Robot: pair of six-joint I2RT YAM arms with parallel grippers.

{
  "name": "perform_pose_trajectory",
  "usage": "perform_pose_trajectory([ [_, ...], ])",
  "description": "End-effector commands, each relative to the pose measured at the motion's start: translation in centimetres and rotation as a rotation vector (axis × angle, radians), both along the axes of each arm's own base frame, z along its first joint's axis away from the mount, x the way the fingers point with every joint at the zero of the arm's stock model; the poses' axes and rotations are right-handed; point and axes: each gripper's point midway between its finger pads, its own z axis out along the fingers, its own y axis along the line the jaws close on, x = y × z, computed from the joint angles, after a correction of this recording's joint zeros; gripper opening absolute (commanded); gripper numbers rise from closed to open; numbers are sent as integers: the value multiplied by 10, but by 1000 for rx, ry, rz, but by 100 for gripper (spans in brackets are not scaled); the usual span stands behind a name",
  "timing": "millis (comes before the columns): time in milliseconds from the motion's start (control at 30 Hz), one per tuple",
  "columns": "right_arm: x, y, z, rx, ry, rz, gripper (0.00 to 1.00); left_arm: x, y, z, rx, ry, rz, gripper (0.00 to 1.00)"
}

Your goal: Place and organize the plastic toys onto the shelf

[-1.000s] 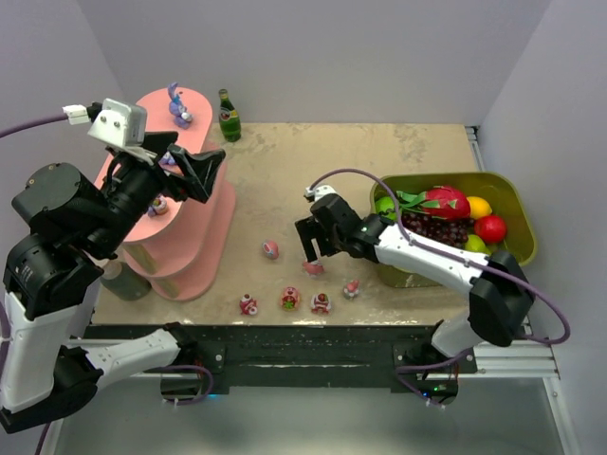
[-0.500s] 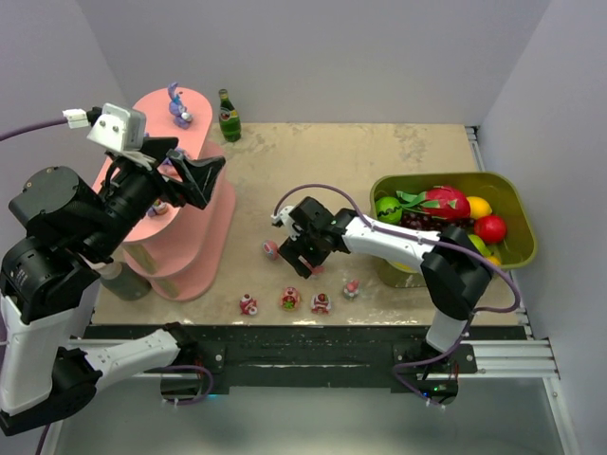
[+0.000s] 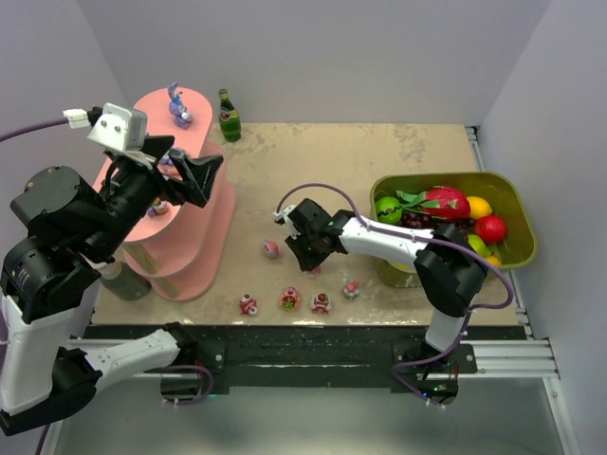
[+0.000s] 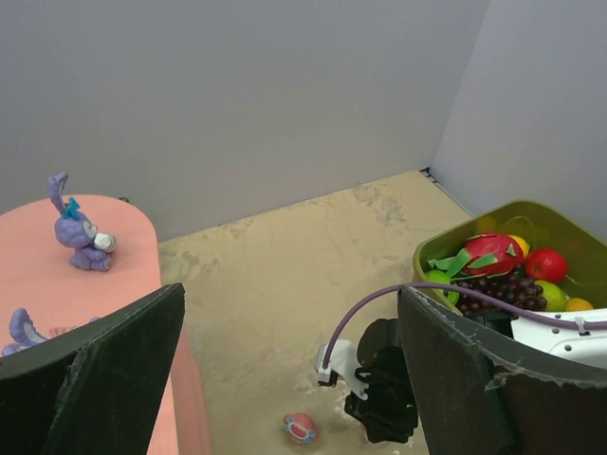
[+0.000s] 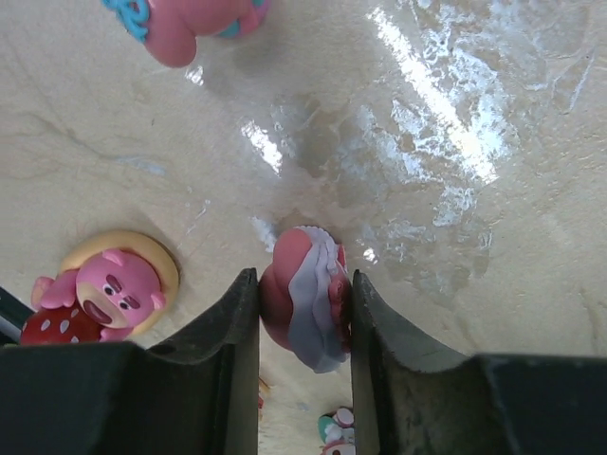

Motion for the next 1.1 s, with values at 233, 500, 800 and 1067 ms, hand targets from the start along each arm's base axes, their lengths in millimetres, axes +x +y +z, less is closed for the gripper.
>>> perform_pose_trajectory([
  [233, 54, -6, 18, 46, -134, -647, 0, 9, 6, 7, 29, -47, 51, 98],
  [500, 85, 28, 24, 188, -106, -929, 0, 10, 9, 6, 31, -47, 67, 98],
  [800, 121, 30, 20, 206, -163, -1118, 9, 8, 12, 9, 17, -58, 78, 99],
  [1067, 130, 41, 26, 247, -147, -1126, 38, 7, 15, 12, 8, -64, 84, 99],
])
